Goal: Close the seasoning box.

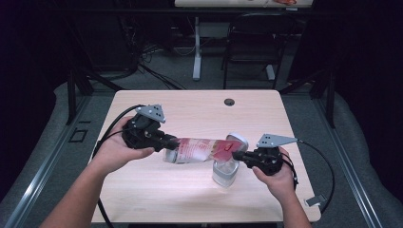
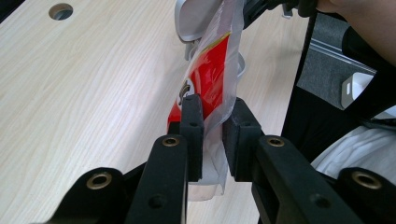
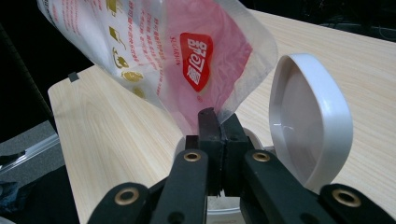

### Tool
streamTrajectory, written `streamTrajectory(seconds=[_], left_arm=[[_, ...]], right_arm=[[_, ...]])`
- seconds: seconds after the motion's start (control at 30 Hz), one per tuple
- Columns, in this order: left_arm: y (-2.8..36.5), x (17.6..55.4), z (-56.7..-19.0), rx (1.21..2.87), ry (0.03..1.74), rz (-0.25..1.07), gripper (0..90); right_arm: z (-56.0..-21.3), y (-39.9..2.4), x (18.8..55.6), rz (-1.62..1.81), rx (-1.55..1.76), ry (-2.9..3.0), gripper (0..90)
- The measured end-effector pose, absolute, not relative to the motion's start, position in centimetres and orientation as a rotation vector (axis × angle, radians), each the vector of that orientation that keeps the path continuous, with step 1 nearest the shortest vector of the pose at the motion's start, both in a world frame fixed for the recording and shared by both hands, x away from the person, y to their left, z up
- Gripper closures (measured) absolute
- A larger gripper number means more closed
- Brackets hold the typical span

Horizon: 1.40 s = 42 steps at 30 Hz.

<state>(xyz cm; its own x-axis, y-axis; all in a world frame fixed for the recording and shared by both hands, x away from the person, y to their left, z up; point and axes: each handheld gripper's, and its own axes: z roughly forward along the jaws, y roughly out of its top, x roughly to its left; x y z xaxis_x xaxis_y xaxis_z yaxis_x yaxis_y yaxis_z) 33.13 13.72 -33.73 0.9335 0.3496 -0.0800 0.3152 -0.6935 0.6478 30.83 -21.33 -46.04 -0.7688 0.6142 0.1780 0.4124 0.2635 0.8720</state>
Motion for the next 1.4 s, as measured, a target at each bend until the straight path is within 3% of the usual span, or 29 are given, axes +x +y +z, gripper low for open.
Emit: streamTrajectory(seconds=[1.4], left_arm=[[13.12, 33.95, -33.21, 2.378, 0.471, 0.057, 78.9]], right_arm=[[-46.33, -21.46, 30.95, 1.502, 0.977, 2.303, 90.0]])
